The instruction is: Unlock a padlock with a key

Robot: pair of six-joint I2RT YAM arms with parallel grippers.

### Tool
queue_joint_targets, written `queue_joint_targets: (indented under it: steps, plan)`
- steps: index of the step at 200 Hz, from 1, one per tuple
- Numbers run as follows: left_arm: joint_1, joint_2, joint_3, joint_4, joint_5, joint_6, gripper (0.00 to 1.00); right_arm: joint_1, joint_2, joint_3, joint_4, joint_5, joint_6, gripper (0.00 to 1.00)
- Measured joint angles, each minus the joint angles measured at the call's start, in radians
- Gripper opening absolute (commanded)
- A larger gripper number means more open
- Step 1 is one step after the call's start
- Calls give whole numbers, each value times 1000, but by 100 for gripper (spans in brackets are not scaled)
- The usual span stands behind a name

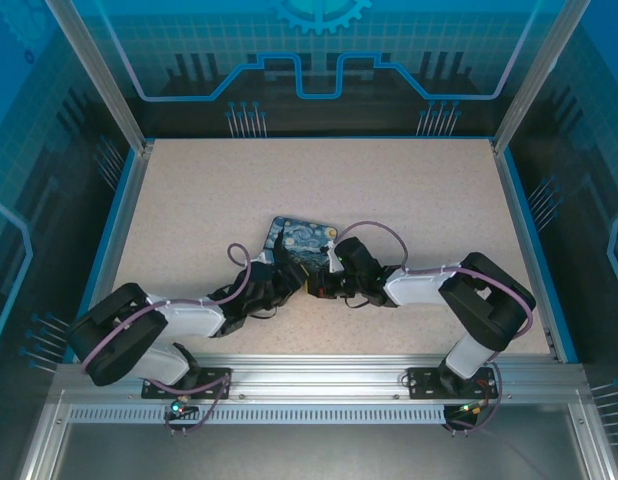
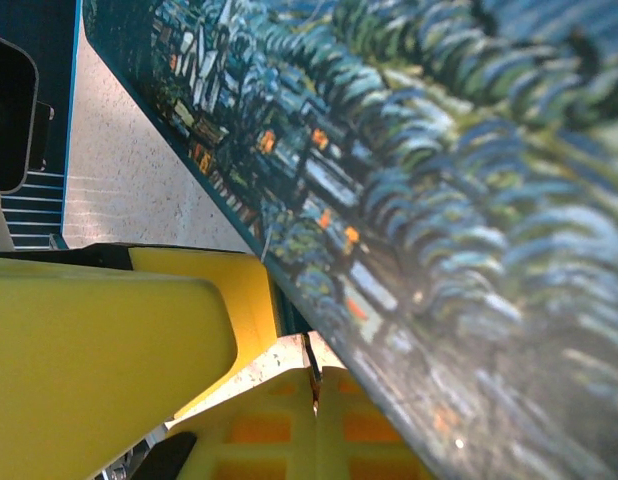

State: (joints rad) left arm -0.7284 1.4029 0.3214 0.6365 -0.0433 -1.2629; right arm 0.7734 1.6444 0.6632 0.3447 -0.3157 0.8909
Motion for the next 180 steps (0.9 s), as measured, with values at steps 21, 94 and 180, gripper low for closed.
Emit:
queue_joint_targets:
  steps: [21,94,180]
  plan:
    - [0,19,0,11,0,-7,53,0,0,0,0,0,0,0]
    - [0,64,1,63,-4,-23,23,5,0,0,-2,1,8,0]
    - [0,58,1,55,-13,-26,0,5,-2,0,-3,13,10,8]
